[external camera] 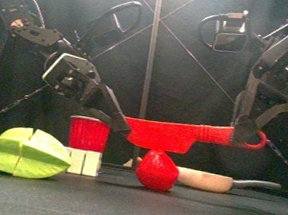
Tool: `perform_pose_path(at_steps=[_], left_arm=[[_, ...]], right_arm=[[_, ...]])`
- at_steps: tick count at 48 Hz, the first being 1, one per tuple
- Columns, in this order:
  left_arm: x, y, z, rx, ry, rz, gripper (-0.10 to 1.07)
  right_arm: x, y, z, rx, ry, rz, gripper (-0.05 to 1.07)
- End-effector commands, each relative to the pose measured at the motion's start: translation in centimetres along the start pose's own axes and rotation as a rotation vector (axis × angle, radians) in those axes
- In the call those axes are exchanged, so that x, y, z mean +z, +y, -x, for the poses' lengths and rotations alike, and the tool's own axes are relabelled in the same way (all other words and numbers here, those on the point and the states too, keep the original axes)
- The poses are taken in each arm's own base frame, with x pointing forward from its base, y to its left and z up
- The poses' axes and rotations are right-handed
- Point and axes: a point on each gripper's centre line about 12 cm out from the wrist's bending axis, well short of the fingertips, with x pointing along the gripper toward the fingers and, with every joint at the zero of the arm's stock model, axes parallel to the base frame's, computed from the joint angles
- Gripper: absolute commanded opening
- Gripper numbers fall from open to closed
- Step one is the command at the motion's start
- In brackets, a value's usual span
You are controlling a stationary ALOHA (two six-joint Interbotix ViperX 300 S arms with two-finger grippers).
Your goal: Cut apple
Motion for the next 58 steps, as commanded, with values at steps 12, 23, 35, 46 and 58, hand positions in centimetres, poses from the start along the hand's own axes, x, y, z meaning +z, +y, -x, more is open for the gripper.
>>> perform_pose_path(at_steps=[12, 23, 35, 46, 58], left_arm=[[1.72, 0.85, 0.44, 0.026, -0.055, 0.02, 0.14], [1.76, 0.51, 0.43, 0.018, -0.056, 0.015, 0.14], [1.31, 0.38, 0.43, 0.014, -0.043, 0.014, 0.14], [1.19, 0.52, 0.36, 0.018, -0.04, 0.016, 0.14], [0.92, 0.61, 0.21, 0.02, -0.032, 0.019, 0.14]], right_arm=[[1.57, 1.37, 1.11, 0.033, -0.053, 0.026, 0.5], [1.58, 1.42, 1.16, 0.034, -0.055, 0.027, 0.5], [1.38, 1.6, 1.17, 0.038, -0.051, 0.035, 0.5], [1.18, 1.51, 0.96, 0.033, -0.043, 0.035, 0.5], [1.04, 1.46, 0.88, 0.031, -0.039, 0.036, 0.5]])
